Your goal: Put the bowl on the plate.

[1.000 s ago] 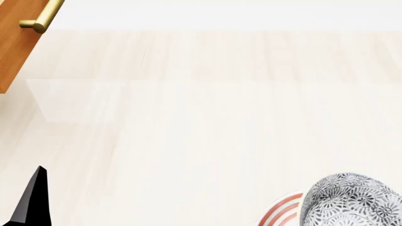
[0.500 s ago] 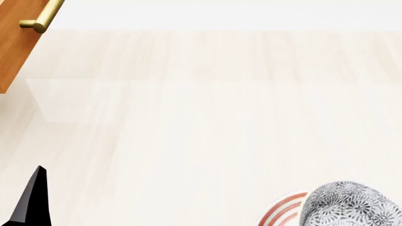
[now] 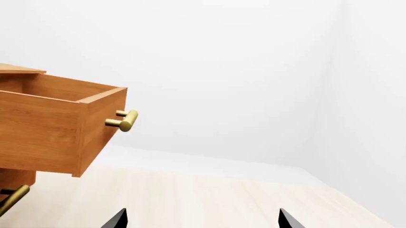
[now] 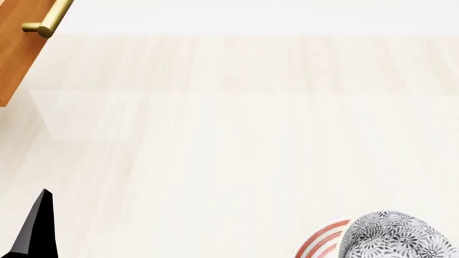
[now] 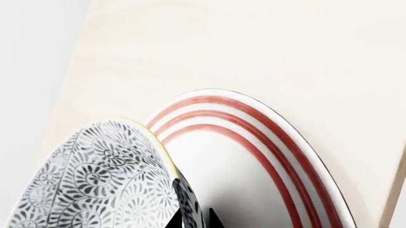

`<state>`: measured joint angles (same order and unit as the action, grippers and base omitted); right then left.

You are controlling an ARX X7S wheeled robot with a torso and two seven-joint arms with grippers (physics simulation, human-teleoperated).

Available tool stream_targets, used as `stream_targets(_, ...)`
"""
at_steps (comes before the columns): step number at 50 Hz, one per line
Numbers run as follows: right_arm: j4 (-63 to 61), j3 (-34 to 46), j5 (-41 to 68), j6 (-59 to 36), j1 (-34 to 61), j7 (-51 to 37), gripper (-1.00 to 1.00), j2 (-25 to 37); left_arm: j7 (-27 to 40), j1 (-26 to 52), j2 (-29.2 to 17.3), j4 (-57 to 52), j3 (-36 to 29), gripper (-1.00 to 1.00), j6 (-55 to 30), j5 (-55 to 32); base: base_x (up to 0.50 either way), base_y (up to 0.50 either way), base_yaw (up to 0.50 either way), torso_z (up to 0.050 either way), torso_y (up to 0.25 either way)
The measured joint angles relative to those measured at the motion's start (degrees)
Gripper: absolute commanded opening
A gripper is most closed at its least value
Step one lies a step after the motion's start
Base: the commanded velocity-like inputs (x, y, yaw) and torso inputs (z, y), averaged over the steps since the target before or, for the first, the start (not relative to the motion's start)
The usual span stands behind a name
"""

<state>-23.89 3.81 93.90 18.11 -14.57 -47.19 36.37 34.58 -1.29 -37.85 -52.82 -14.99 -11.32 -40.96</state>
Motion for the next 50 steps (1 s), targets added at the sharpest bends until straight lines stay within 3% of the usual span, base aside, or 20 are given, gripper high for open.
stream_targets(23,1.17,0.41,-0.25,-0.43,0.73,0.52,-1.0,-0.44,0.28,0.28,-0.21,0.09,-0.43,1.0,0.13,-0.01,0.0,0.0,0.0,0.0,0.0)
stream_targets(24,1.2,0.42,-0.27,-0.44,0.75,0.58,1.0,-0.46,0.3,0.29,-0.23,0.07,-0.45,1.0,0.13,-0.02,0.0,0.0,0.0,0.0,0.0)
stream_targets(50,1.25,0.01,-0.33,-0.97,1.19,2.64,1.0,-1.04,0.58,0.26,-0.58,0.04,-0.69,1.0,0.58,-0.22,0.0,0.0,0.0,0.0,0.0)
